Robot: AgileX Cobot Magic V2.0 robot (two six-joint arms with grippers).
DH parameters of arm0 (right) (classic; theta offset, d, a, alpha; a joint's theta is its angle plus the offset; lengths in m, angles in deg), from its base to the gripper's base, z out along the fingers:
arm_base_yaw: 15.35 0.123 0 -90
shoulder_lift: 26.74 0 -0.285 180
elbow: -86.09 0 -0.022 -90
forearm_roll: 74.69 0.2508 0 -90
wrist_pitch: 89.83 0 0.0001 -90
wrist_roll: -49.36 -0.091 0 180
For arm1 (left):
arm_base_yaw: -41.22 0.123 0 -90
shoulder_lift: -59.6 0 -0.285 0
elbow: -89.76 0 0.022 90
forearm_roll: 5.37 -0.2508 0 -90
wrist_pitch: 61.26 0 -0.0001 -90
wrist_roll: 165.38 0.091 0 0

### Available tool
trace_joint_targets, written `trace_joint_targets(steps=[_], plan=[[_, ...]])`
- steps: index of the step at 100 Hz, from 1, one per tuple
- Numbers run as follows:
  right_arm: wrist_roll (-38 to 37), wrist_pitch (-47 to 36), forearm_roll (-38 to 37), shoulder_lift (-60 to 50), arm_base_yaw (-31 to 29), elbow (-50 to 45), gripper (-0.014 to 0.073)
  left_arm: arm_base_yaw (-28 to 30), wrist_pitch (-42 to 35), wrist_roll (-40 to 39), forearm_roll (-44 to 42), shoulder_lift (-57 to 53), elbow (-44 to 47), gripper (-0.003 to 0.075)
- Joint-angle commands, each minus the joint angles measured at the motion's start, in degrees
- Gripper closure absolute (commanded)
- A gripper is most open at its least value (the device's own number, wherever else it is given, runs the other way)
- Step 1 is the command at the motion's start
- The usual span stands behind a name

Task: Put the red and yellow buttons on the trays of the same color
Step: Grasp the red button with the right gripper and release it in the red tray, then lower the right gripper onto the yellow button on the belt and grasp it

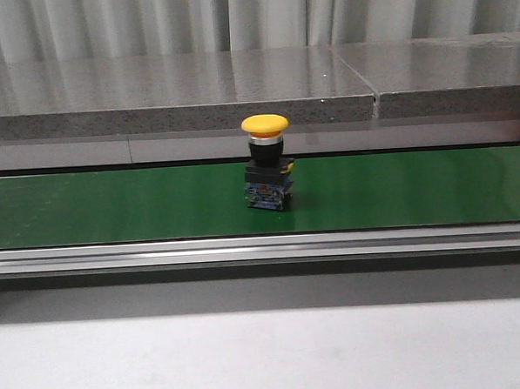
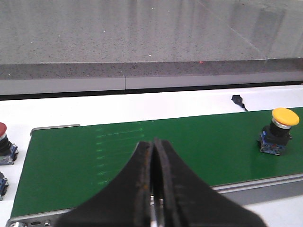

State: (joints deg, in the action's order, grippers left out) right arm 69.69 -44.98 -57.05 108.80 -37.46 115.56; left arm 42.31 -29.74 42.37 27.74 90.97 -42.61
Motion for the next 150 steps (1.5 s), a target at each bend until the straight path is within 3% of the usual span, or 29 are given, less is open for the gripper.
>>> trace_joint_targets(steps=[1,59,113,136,150], plan=[[0.7,-2.3,1.5,-5.3,-0.3,2.0,-0.0047,-0.3,-3.4,0.0,1.9,0.4,-1.5,0.0739],[2.0,9.6,4.9,-22.8,2.5,0.3,-0.0042,-0.3,-3.4,0.0,1.9,0.4,-1.5,0.0739],[4.9,8.2,4.9,-49.5,13.9,-33.6,-0.0042,-0.3,-3.4,0.0,1.9,0.4,-1.5,0.0739],[8.3,12.8,4.9,-53.0,19.9,-40.8,-0.0042,-0.3,-3.4,0.0,1.9,0.4,-1.5,0.0739],[9.3,11.2,4.9,-53.0,23.5,-43.1,-0.0042,-0.3,-3.4,0.0,1.9,0.4,-1.5,0.0739]])
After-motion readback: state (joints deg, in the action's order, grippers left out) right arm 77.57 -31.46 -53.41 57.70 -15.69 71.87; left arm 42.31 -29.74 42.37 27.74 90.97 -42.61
